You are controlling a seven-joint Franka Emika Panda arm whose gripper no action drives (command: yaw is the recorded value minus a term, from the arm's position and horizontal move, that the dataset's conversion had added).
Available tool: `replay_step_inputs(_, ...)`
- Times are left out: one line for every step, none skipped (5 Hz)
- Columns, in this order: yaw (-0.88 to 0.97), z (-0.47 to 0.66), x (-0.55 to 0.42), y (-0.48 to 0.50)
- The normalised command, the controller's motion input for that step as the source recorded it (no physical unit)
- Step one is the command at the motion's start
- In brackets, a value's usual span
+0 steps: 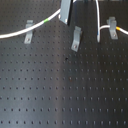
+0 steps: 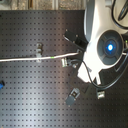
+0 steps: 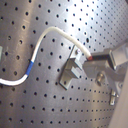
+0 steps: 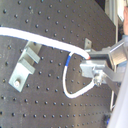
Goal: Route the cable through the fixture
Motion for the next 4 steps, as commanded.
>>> replay_step_inputs(-0.08,0.52,-0.313,0.149)
replay_step_inputs(0.00,0.58,-0.292,0.110)
replay_step_inputs(0.23,0.53,-0.520,0.204)
replay_step_inputs(0.14,0.13,-0.411,0.268)
